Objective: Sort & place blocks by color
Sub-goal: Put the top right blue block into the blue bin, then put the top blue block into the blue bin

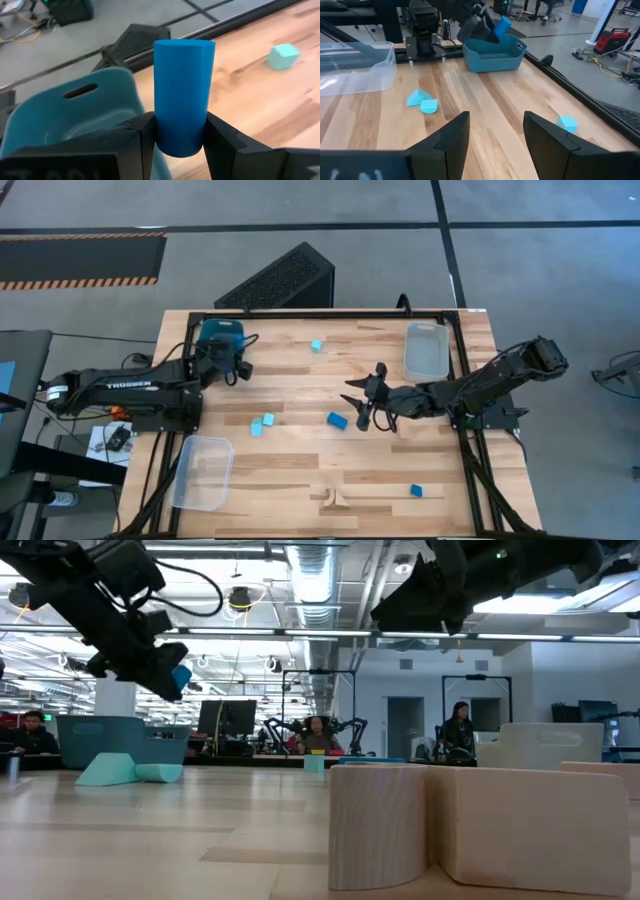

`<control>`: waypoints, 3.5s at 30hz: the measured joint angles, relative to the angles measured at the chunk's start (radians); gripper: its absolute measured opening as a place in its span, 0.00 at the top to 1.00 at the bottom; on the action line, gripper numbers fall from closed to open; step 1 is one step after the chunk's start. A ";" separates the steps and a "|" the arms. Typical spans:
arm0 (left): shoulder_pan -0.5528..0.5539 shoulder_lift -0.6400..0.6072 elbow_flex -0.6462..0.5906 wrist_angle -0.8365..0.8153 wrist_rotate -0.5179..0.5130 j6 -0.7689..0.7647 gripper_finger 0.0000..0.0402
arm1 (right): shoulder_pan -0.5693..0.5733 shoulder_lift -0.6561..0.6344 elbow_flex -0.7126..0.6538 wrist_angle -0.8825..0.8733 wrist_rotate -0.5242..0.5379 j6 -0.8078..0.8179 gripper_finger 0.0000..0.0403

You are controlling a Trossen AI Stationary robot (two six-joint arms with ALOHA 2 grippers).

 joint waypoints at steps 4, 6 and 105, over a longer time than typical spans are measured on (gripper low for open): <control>0.029 0.003 0.000 -0.007 -0.004 -0.001 0.73 | -0.017 0.000 0.000 0.000 -0.001 -0.003 0.48; 0.038 0.003 0.000 -0.021 -0.004 -0.001 0.73 | -0.022 0.000 0.000 0.001 -0.002 -0.008 0.48; -0.346 0.640 -0.061 1.130 0.504 0.547 0.40 | 0.030 0.507 0.082 -0.069 -0.146 0.250 0.53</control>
